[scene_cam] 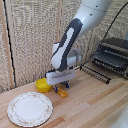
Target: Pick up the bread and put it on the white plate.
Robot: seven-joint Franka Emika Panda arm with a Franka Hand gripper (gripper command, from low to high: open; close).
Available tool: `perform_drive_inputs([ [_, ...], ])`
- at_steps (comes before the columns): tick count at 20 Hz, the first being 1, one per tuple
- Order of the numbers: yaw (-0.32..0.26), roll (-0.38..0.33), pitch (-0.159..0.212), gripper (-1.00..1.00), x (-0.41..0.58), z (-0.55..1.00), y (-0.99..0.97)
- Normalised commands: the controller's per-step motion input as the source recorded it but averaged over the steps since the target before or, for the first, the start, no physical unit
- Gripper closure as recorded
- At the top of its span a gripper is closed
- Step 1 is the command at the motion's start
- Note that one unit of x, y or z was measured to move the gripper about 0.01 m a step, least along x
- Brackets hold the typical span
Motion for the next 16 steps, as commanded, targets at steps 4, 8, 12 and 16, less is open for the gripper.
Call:
perform_drive_inputs([
  [4, -0.018, -0.008, 0.000, -1.00, 0.000, -0.07, 0.01],
  [8, -0.029, -0.003, 0.000, 1.00, 0.000, 0.00, 0.03],
  [12, -0.020, 0.000, 0.000, 1.00, 0.000, 0.00, 0.04],
  [16, -0.001, -0.002, -0.009, 1.00, -0.019, 0.00, 0.08],
])
